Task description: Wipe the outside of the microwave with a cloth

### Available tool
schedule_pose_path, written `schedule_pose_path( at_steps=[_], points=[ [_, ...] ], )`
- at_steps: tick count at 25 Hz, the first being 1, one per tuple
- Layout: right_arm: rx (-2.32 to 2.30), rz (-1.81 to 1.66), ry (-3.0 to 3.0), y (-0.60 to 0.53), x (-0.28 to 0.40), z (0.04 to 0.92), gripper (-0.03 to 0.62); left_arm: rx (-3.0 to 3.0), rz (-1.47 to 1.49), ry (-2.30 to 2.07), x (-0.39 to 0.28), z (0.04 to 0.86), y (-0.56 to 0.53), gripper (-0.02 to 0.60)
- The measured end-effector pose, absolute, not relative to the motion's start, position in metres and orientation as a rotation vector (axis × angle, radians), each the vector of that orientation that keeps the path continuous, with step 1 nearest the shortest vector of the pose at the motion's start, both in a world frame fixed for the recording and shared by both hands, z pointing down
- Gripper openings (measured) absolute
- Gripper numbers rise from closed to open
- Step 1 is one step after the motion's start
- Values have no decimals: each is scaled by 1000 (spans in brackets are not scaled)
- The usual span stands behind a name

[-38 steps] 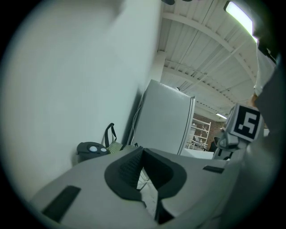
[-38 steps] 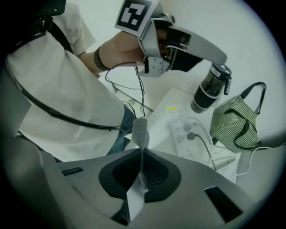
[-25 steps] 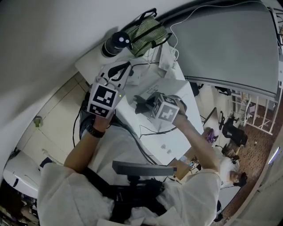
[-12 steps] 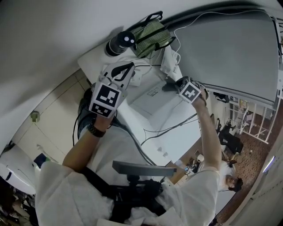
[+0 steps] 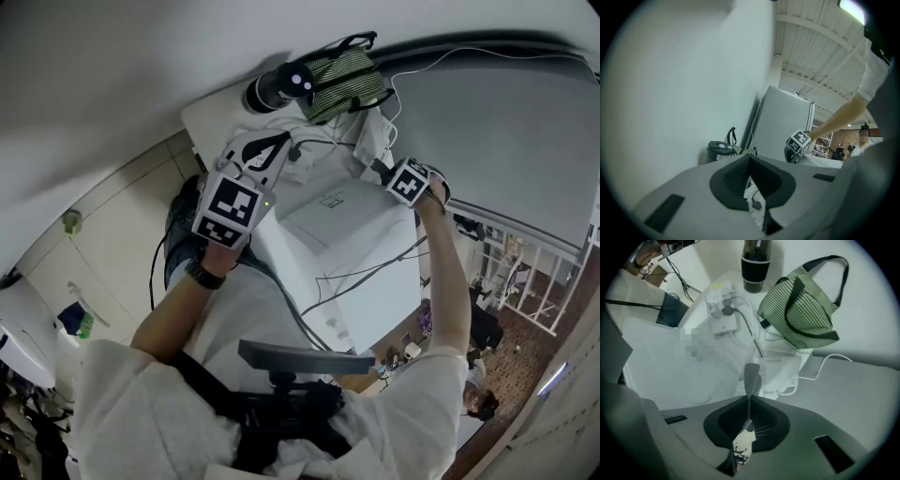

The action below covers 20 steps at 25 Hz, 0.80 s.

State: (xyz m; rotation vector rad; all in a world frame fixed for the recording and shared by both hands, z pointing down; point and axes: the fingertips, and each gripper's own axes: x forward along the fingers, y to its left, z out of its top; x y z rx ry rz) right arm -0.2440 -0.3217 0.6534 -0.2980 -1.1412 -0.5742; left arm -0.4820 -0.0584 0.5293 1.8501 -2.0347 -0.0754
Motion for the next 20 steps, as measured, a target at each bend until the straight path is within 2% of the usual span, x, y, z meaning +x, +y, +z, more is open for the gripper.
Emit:
schedule_pose_path(
  at_steps=[11,20],
  points=[
    [-641,-359,-1183,-181,-253,667,26,1836,-82,-2044,-485,531,-52,28],
    [-984,-197,-1301,2,-269,634,26,1871,-84,-2017,-477,526,-61,28]
  ],
)
